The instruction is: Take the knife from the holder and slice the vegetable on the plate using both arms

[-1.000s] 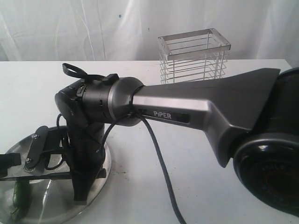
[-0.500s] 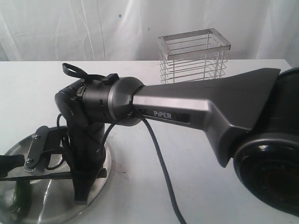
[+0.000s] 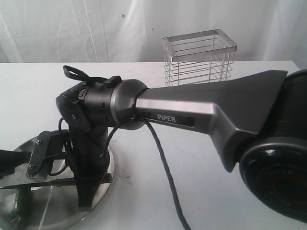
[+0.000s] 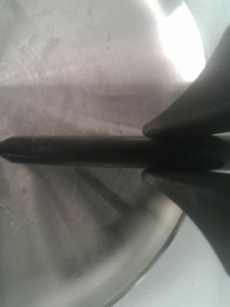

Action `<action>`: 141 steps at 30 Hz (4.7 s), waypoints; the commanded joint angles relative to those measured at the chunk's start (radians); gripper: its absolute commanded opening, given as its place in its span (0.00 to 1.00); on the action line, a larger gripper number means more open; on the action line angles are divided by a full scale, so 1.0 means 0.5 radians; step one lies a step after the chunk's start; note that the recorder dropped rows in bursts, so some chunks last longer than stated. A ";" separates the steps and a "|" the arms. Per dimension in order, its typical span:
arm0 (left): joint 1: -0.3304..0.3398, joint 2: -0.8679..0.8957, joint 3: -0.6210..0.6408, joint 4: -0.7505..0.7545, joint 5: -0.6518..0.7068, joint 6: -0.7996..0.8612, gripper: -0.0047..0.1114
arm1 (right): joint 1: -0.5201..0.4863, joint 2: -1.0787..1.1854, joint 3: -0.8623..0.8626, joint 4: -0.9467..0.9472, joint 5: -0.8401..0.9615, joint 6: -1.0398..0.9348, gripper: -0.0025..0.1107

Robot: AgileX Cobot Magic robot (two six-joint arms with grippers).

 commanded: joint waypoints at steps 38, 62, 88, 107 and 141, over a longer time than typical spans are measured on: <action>0.009 -0.046 0.009 0.002 0.186 0.154 0.05 | 0.002 -0.003 -0.008 -0.071 0.051 0.028 0.02; 0.005 -0.151 -0.172 -0.002 0.387 0.155 0.05 | 0.002 -0.003 -0.045 -0.071 0.196 0.133 0.02; 0.005 -0.372 0.000 -0.110 0.467 0.042 0.05 | 0.002 0.091 -0.140 0.090 0.413 0.239 0.02; 0.009 -0.188 -0.189 -0.587 0.737 0.671 0.04 | 0.002 0.091 -0.140 0.067 0.401 0.225 0.02; 0.161 -0.550 -0.489 -0.363 0.809 2.050 0.04 | 0.002 0.052 -0.140 0.043 0.379 0.225 0.02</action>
